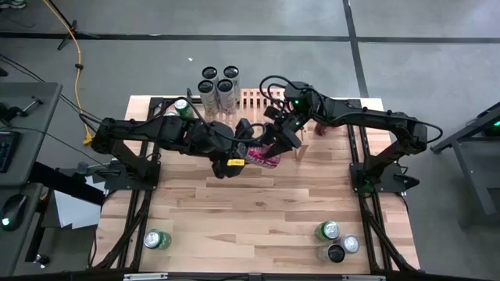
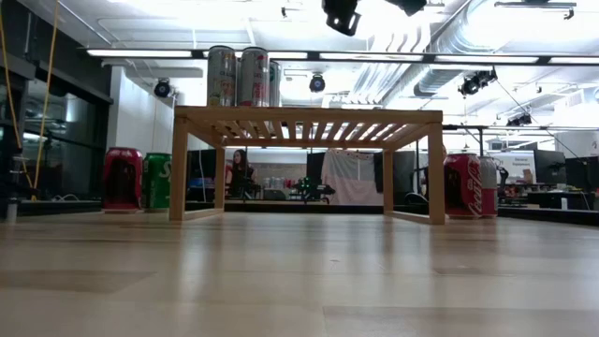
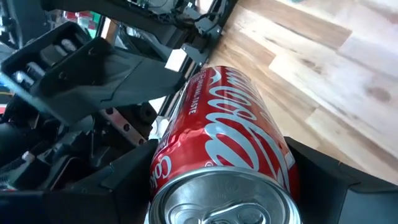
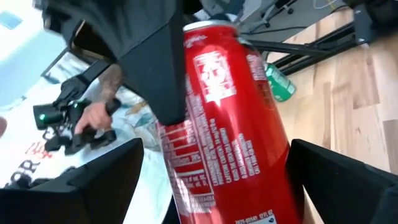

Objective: Place canned beverage on shelf
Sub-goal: Put the bottom red soda can on the shelf

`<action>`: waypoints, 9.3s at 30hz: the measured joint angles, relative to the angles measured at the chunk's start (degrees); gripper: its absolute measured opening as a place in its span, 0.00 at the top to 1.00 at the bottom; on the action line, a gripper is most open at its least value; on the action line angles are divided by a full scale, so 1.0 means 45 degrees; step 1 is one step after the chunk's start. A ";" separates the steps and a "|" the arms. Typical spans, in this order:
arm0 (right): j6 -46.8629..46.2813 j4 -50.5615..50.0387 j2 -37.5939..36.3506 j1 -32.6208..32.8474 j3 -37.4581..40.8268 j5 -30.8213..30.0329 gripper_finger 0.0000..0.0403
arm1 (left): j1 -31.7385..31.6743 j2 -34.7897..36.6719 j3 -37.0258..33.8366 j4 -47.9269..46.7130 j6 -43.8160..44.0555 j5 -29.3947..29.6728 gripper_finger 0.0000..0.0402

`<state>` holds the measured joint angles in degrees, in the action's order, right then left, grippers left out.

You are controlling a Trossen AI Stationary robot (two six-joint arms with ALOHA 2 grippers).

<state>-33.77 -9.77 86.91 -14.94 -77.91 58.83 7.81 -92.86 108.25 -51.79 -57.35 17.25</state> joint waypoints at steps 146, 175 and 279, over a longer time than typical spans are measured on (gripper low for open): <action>0.3462 0.4758 -0.0316 0.1569 -0.0005 -1.0887 0.24 | -0.2317 0.5369 -1.2191 1.9812 1.4538 -0.2038 0.10; 0.3648 0.4215 -0.0331 0.1819 -0.0005 -1.0391 0.20 | -0.2310 0.4607 -1.2172 2.0584 1.4478 -0.1737 0.30; 0.3622 -1.1973 0.6973 -0.0750 -1.2674 -1.5934 0.26 | -0.2705 0.9391 -0.8854 1.0813 1.4301 0.1469 0.06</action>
<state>-17.47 -63.65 118.29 -18.31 -134.94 -12.88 -4.36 -50.60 68.41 -3.13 7.00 23.86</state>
